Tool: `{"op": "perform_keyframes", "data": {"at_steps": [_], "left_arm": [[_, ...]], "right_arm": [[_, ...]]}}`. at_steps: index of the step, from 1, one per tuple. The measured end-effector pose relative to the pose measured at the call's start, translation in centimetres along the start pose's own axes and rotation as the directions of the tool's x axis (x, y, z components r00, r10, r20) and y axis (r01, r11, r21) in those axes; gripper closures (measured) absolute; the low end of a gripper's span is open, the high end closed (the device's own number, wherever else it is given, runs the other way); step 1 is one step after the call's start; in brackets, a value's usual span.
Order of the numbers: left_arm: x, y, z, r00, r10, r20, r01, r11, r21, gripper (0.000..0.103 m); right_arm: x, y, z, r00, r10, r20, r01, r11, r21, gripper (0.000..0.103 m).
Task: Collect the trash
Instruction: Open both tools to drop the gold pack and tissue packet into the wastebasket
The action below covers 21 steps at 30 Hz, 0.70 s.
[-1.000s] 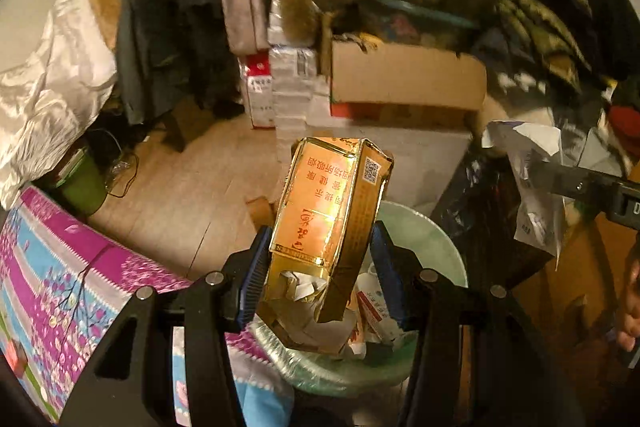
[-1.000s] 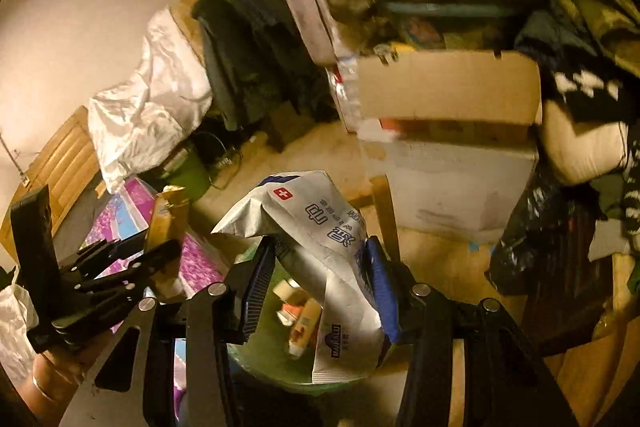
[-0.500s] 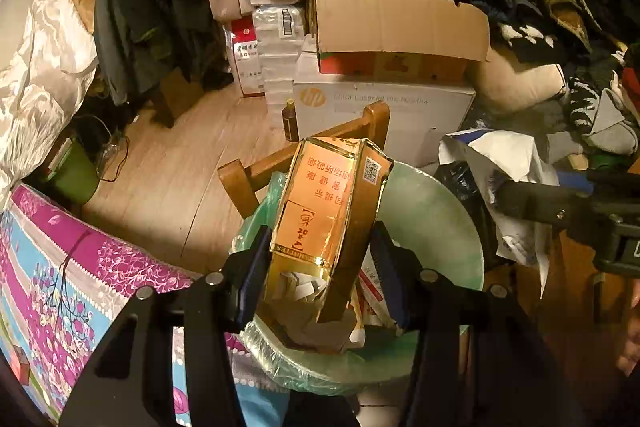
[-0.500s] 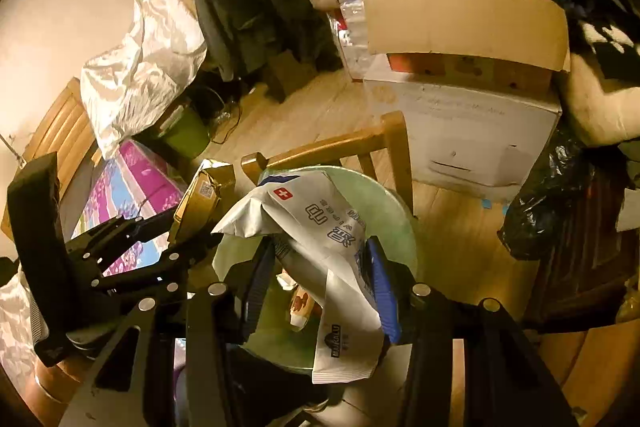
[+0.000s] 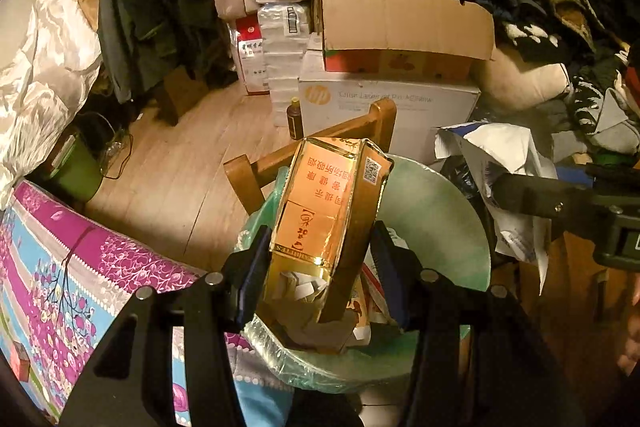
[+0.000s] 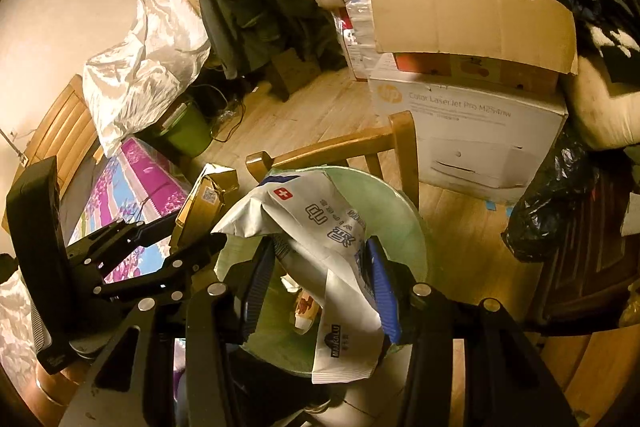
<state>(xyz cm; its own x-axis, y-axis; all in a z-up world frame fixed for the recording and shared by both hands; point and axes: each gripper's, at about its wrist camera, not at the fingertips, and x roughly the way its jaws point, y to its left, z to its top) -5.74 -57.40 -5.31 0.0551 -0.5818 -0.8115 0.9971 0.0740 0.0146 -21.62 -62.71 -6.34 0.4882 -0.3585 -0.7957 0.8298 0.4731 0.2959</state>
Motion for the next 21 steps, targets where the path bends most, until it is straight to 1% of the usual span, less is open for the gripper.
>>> {"op": "perform_keyframes", "data": {"at_steps": [12, 14, 15, 16, 17, 18, 19, 21], "left_arm": [[0.1, 0.1, 0.0, 1.0, 0.001, 0.003, -0.001, 1.0, 0.0, 0.054], [0.1, 0.1, 0.0, 1.0, 0.001, 0.005, -0.001, 1.0, 0.0, 0.053], [0.1, 0.1, 0.1, 1.0, 0.002, 0.005, -0.002, 1.0, -0.002, 0.051], [0.2, 0.1, 0.1, 1.0, 0.005, 0.003, -0.005, 1.0, -0.009, 0.049], [0.4, 0.2, 0.2, 1.0, 0.009, -0.003, -0.009, 1.0, -0.019, 0.043], [0.6, 0.4, 0.3, 1.0, 0.007, -0.012, -0.007, 0.999, -0.031, 0.039], [0.6, 0.4, 0.3, 1.0, 0.004, -0.012, -0.004, 0.999, -0.034, 0.037], [0.7, 0.3, 0.3, 1.0, 0.003, -0.007, -0.003, 1.0, -0.026, 0.037]], "right_arm": [[0.5, 0.5, 0.8, 1.0, -0.01, 0.009, 0.01, 1.0, -0.018, 0.054], [0.6, 0.6, 1.0, 1.0, -0.02, 0.016, 0.02, 0.999, -0.03, 0.053], [0.7, 0.6, 1.0, 1.0, -0.021, 0.021, 0.021, 0.999, -0.034, 0.049], [0.7, 0.6, 1.1, 0.999, -0.039, 0.031, 0.04, 0.998, -0.038, 0.038], [0.6, 0.6, 1.1, 0.998, -0.053, 0.041, 0.054, 0.998, -0.043, 0.033], [0.5, 0.5, 1.0, 0.997, -0.061, 0.046, 0.063, 0.997, -0.048, 0.03], [0.6, 0.4, 1.0, 0.997, -0.07, 0.045, 0.072, 0.996, -0.052, 0.03], [0.6, 0.0, 0.9, 0.996, -0.074, 0.041, 0.076, 0.996, -0.043, 0.03]]}}
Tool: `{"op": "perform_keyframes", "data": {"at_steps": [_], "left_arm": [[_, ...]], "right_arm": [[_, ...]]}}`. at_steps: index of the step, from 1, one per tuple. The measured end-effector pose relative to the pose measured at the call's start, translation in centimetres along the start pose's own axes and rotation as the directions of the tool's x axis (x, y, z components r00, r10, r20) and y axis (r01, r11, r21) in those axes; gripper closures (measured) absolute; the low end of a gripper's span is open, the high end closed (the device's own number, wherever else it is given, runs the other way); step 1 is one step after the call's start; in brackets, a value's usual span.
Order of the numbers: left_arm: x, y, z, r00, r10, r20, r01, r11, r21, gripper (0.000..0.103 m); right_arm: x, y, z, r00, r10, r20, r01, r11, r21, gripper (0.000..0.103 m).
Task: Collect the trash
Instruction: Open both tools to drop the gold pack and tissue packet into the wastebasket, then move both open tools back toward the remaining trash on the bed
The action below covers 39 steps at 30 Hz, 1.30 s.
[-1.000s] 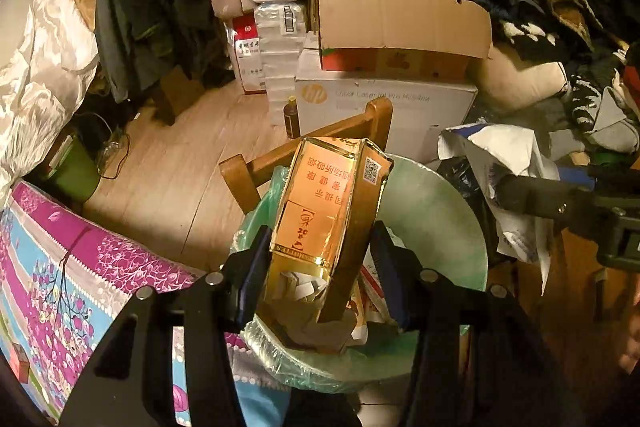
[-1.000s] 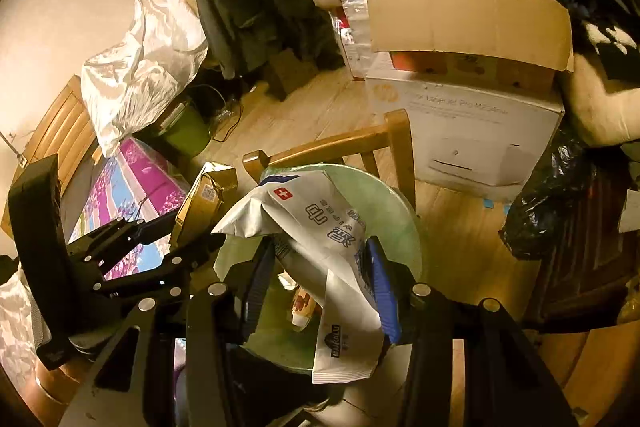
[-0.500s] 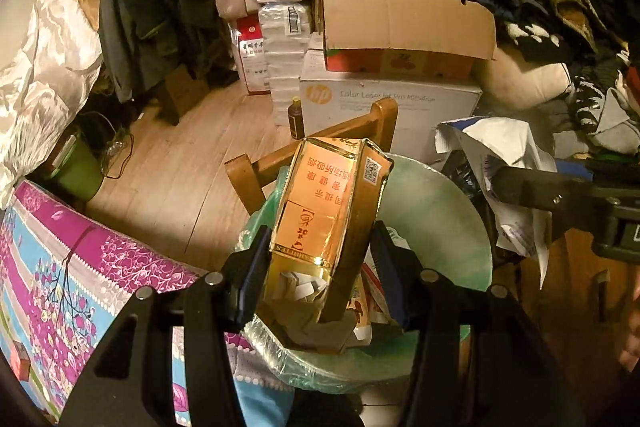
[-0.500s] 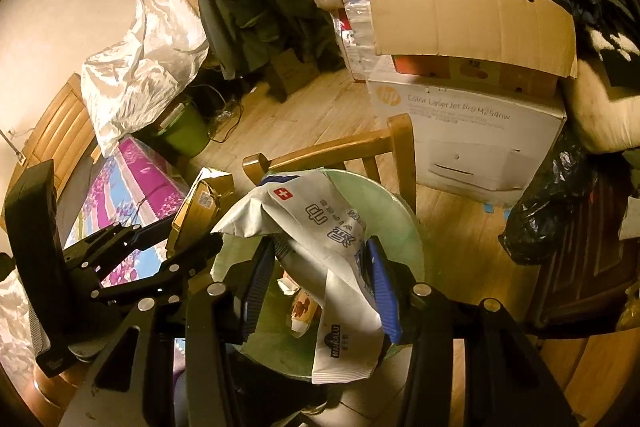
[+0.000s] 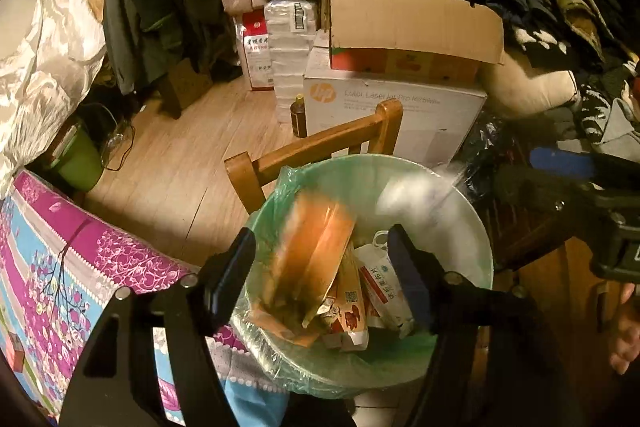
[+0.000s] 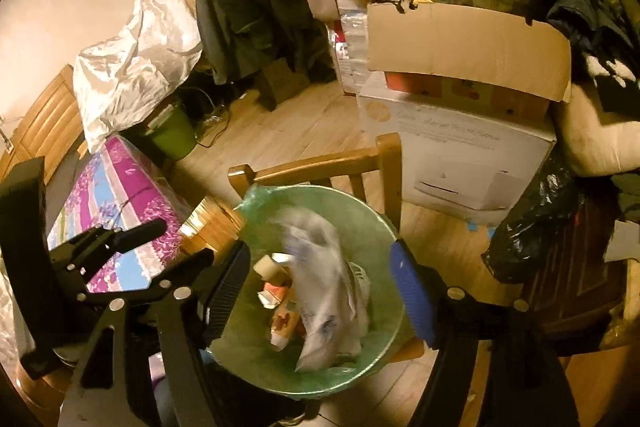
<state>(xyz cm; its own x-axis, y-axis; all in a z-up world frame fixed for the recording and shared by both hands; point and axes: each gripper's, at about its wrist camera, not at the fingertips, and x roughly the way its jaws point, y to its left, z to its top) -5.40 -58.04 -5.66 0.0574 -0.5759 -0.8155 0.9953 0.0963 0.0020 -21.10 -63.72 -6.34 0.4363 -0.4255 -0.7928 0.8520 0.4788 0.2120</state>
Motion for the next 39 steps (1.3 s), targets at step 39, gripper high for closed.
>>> {"op": "perform_keyframes", "data": {"at_steps": [39], "left_arm": [[-6.9, 4.2, -4.3, 0.95, 0.29, 0.114, -0.266, 0.945, -0.188, 0.035]], "right_arm": [[-2.7, 6.4, -3.1, 0.983, 0.019, 0.184, 0.006, 0.991, -0.135, 0.014]]}}
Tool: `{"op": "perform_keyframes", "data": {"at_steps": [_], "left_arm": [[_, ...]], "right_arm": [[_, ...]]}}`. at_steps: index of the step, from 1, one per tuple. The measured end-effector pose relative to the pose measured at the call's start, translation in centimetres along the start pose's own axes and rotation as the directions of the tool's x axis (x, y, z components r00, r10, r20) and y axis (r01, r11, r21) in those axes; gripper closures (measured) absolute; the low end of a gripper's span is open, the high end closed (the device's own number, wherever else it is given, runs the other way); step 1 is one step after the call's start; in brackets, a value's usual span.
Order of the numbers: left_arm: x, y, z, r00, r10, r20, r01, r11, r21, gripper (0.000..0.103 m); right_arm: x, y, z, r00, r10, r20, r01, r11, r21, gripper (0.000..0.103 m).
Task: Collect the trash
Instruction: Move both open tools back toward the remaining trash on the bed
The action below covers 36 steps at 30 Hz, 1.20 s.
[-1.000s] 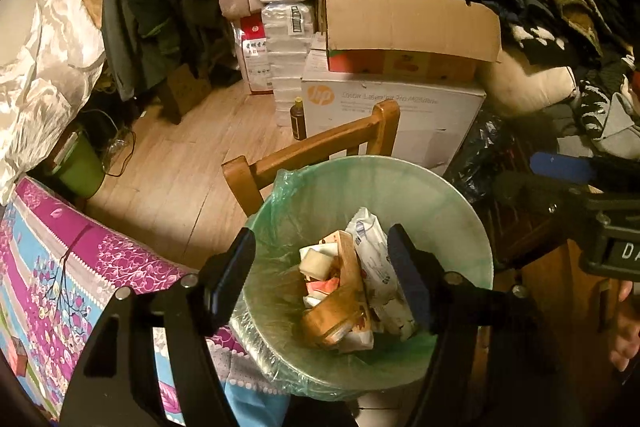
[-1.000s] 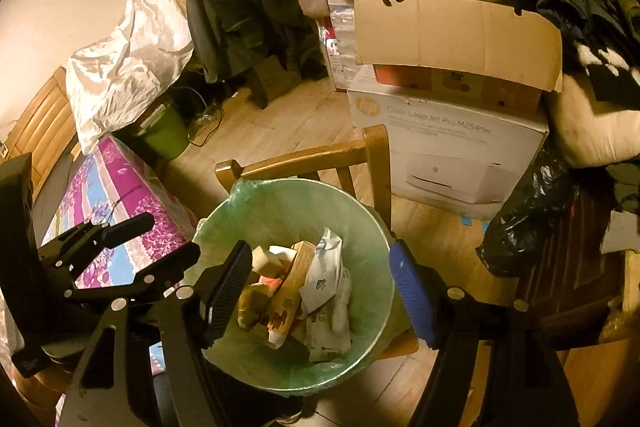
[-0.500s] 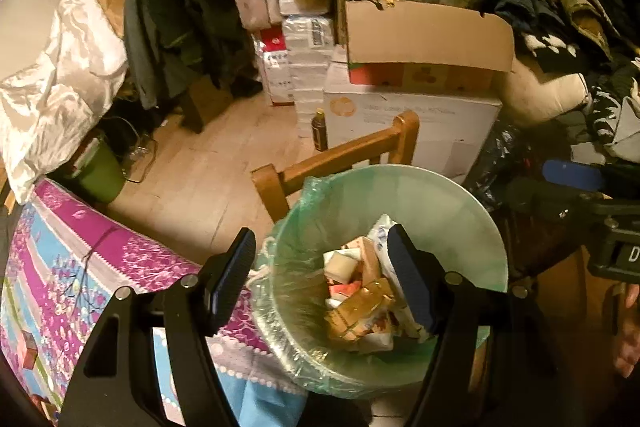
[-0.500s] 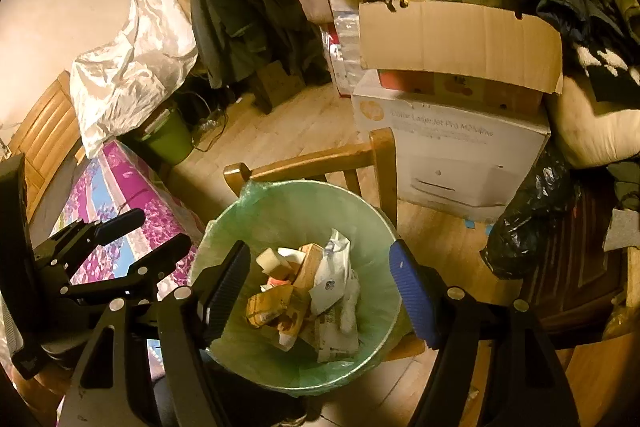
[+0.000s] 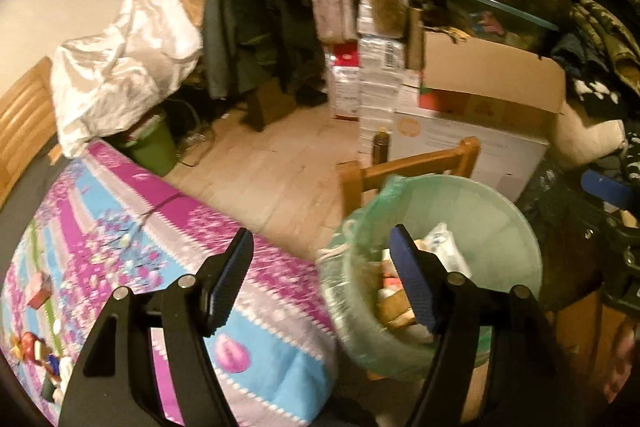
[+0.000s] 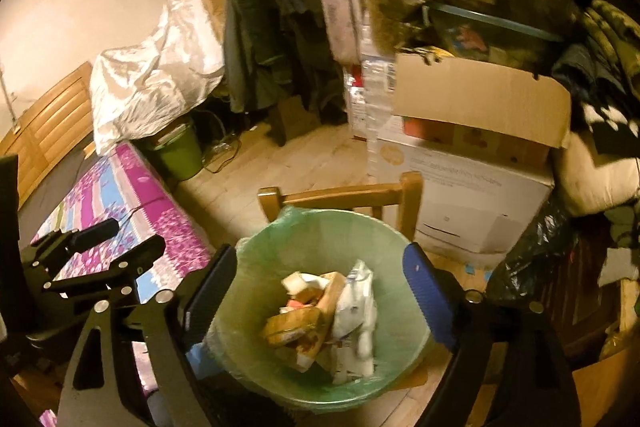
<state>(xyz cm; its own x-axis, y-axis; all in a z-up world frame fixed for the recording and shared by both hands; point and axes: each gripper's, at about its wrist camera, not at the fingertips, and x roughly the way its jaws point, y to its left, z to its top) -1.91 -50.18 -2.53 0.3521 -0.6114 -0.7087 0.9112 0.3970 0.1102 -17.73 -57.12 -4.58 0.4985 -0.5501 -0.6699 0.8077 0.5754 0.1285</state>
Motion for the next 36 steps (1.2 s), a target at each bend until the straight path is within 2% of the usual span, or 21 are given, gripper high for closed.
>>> {"op": "perform_keyframes", "data": {"at_steps": [6, 15, 24, 31, 36], "left_arm": [[-2.2, 2.9, -1.7, 0.997, 0.079, 0.015, -0.078, 0.996, -0.042, 0.033], [-5.8, 6.5, -3.6, 0.983, 0.178, 0.052, -0.173, 0.981, -0.088, 0.026], [-9.0, 10.7, -6.1, 0.96, 0.272, 0.073, -0.259, 0.954, -0.149, 0.022], [-10.7, 16.6, -11.1, 0.934, 0.357, 0.024, -0.34, 0.907, -0.248, 0.02], [-11.8, 22.5, -16.0, 0.912, 0.406, -0.059, -0.398, 0.842, -0.365, 0.02]], "right_arm": [[-1.3, 4.7, -0.8, 0.995, 0.084, 0.06, -0.079, 0.993, -0.083, 0.005], [-3.5, 9.8, -1.3, 0.977, 0.182, 0.11, -0.164, 0.974, -0.157, 0.005], [-3.7, 15.3, -1.6, 0.966, 0.239, 0.095, -0.213, 0.951, -0.225, 0.005], [-2.9, 21.7, -2.8, 0.959, 0.281, 0.05, -0.252, 0.916, -0.311, 0.005], [-1.1, 27.4, -4.6, 0.946, 0.322, -0.03, -0.311, 0.878, -0.363, 0.005]]}}
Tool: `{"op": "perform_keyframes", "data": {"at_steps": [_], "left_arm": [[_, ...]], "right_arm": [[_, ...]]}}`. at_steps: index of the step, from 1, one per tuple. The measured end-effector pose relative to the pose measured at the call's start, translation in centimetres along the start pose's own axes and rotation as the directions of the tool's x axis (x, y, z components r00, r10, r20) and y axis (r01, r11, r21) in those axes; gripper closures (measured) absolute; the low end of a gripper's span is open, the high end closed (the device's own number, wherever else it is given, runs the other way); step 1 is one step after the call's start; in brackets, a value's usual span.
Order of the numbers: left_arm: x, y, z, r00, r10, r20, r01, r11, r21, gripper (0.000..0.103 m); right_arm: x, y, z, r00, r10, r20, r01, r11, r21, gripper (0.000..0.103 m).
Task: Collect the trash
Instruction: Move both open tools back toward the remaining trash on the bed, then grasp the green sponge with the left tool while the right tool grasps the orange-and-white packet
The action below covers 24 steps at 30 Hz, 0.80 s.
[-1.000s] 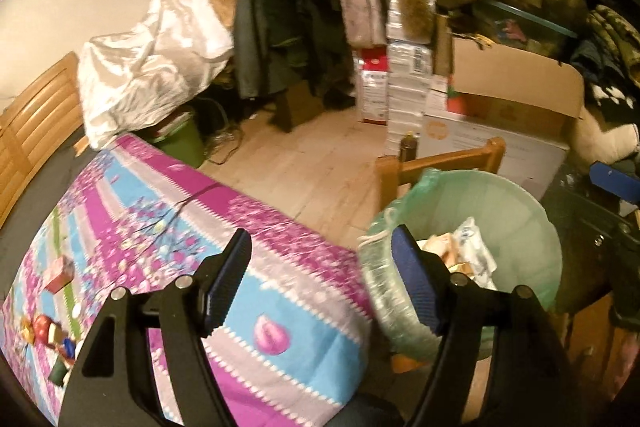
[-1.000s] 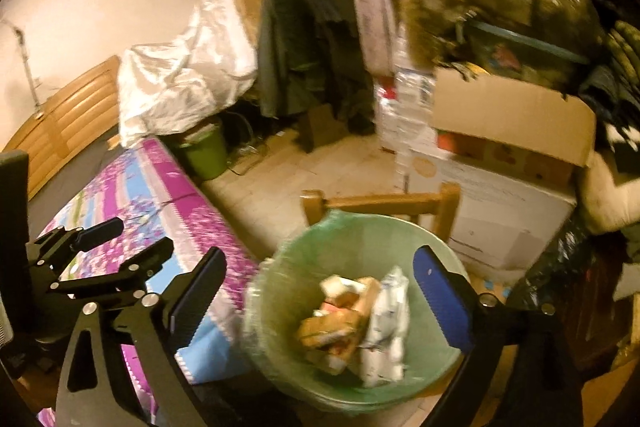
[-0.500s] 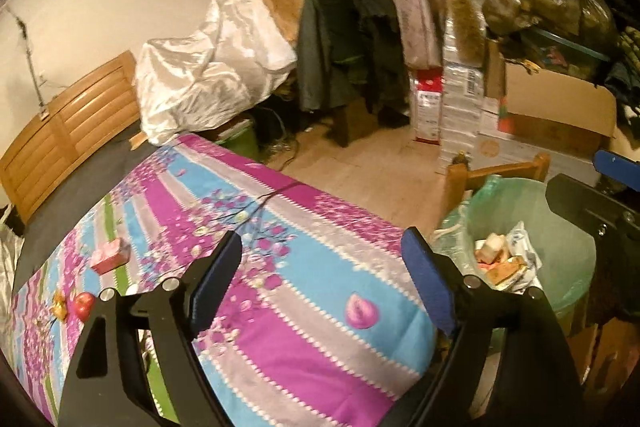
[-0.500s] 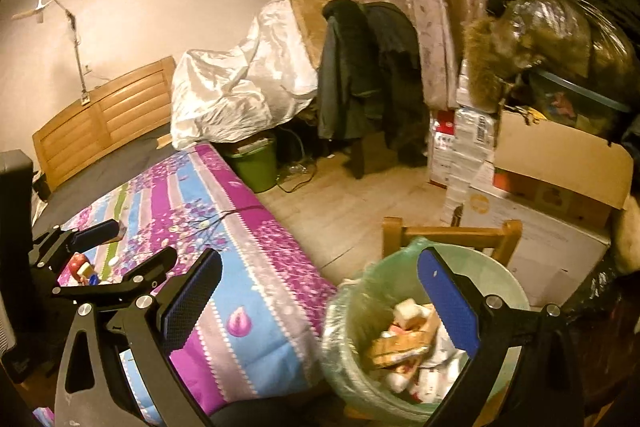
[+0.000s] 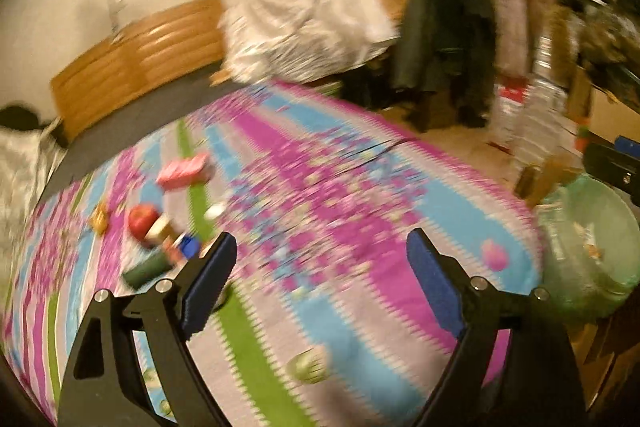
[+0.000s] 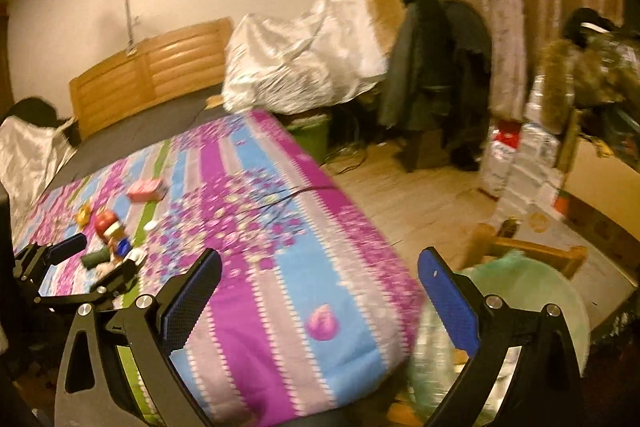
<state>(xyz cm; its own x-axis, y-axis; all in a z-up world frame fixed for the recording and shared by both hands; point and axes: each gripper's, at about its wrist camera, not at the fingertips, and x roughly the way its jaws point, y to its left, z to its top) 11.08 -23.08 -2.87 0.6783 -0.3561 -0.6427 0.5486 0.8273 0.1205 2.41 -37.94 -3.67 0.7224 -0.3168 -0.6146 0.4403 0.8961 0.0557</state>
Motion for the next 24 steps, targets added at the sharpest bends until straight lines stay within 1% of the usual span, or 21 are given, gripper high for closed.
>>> {"op": "perform_keyframes", "data": {"at_steps": [2, 5, 7, 8, 10, 12, 13, 15, 17, 20, 21, 24], "left_arm": [[0.8, 3.4, -1.2, 0.999, 0.035, -0.028, -0.036, 0.998, -0.057, 0.02], [1.5, 7.9, -3.1, 0.996, 0.067, -0.066, -0.075, 0.989, -0.13, 0.02], [2.0, 11.8, -4.9, 0.992, 0.083, -0.094, -0.1, 0.977, -0.191, 0.02], [2.2, 13.0, -5.5, 0.99, 0.093, -0.102, -0.112, 0.972, -0.207, 0.02], [2.7, 16.3, -6.9, 0.986, 0.111, -0.124, -0.139, 0.959, -0.248, 0.02], [3.2, 19.5, -8.2, 0.983, 0.122, -0.139, -0.157, 0.947, -0.279, 0.02], [3.5, 20.8, -8.6, 0.981, 0.131, -0.139, -0.166, 0.946, -0.278, 0.02], [4.2, 22.7, -9.0, 0.981, 0.143, -0.131, -0.172, 0.954, -0.244, 0.02], [5.3, 24.4, -8.9, 0.983, 0.138, -0.125, -0.162, 0.965, -0.206, 0.02], [7.4, 26.6, -8.2, 0.989, 0.085, -0.118, -0.106, 0.978, -0.18, 0.02], [8.3, 27.3, -7.9, 0.992, 0.055, -0.115, -0.075, 0.981, -0.176, 0.02], [10.4, 28.5, -7.1, 0.993, -0.001, -0.117, -0.019, 0.985, -0.17, 0.02]], "right_arm": [[1.6, 2.6, 0.1, 0.999, 0.039, -0.027, -0.039, 0.999, -0.033, 0.005], [4.2, 7.2, -0.1, 0.992, 0.105, -0.073, -0.112, 0.989, -0.097, 0.005], [5.9, 10.2, -0.5, 0.984, 0.143, -0.108, -0.157, 0.978, -0.14, 0.005], [6.7, 11.7, -0.8, 0.978, 0.164, -0.127, -0.184, 0.97, -0.159, 0.005], [8.3, 15.0, -1.5, 0.963, 0.21, -0.166, -0.241, 0.951, -0.192, 0.005], [9.8, 17.8, -2.3, 0.944, 0.256, -0.208, -0.299, 0.931, -0.21, 0.005], [10.8, 19.4, -3.0, 0.928, 0.287, -0.237, -0.338, 0.917, -0.213, 0.005], [12.6, 21.8, -3.8, 0.899, 0.332, -0.285, -0.395, 0.896, -0.202, 0.005], [14.5, 24.1, -4.6, 0.864, 0.38, -0.331, -0.45, 0.876, -0.17, 0.005], [17.4, 26.5, -4.8, 0.823, 0.442, -0.357, -0.501, 0.861, -0.09, 0.005], [18.1, 26.8, -4.9, 0.811, 0.459, -0.362, -0.51, 0.858, -0.054, 0.005], [20.8, 27.6, -4.7, 0.785, 0.489, -0.381, -0.51, 0.859, 0.051, 0.007]]}}
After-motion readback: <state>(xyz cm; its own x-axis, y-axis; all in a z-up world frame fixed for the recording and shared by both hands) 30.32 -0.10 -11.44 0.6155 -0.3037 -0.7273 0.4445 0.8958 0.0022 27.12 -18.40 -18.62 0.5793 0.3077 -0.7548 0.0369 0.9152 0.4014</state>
